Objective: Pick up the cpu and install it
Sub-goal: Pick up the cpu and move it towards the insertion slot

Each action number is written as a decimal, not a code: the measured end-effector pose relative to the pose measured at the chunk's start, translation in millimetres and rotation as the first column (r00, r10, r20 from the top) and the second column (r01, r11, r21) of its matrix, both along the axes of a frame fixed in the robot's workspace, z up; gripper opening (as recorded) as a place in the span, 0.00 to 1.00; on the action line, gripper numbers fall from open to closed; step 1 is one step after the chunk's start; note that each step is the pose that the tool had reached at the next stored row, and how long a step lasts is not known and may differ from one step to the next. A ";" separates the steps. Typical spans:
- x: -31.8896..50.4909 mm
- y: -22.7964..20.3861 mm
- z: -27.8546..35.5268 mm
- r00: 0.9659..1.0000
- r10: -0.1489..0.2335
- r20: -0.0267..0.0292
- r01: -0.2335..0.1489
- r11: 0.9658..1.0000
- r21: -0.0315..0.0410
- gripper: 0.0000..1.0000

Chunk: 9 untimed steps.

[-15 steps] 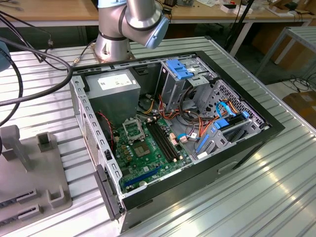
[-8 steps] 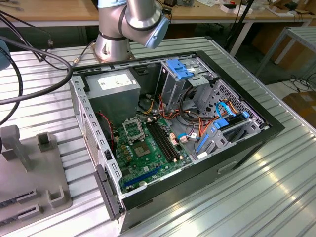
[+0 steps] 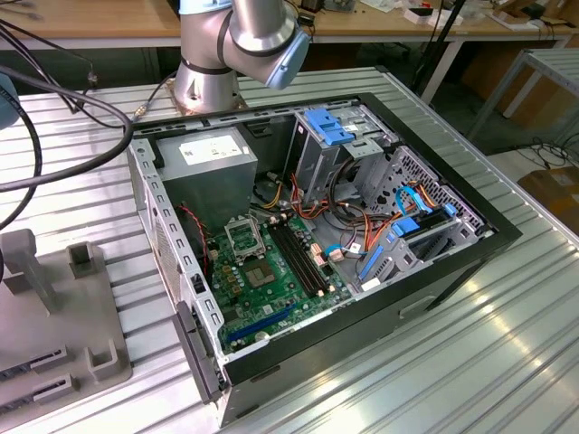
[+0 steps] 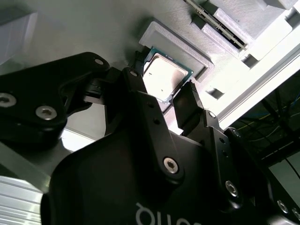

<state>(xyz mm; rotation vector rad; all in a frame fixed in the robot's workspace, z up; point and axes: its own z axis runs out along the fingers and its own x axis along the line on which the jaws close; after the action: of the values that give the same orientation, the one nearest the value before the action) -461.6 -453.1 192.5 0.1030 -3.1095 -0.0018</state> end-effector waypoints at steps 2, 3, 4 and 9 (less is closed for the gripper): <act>0.0 0.0 -0.4 1.000 0.000 0.000 0.000 1.000 0.000 0.53; 0.0 0.0 -0.6 1.000 0.000 0.000 0.000 1.000 0.000 0.53; 0.0 0.0 -0.7 1.000 0.000 0.000 0.000 1.000 0.000 0.53; 0.0 0.0 -1.0 1.000 -0.001 0.000 0.001 1.000 0.000 0.53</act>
<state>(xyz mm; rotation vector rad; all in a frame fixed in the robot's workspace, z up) -461.6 -453.1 191.5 0.1013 -3.1096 -0.0019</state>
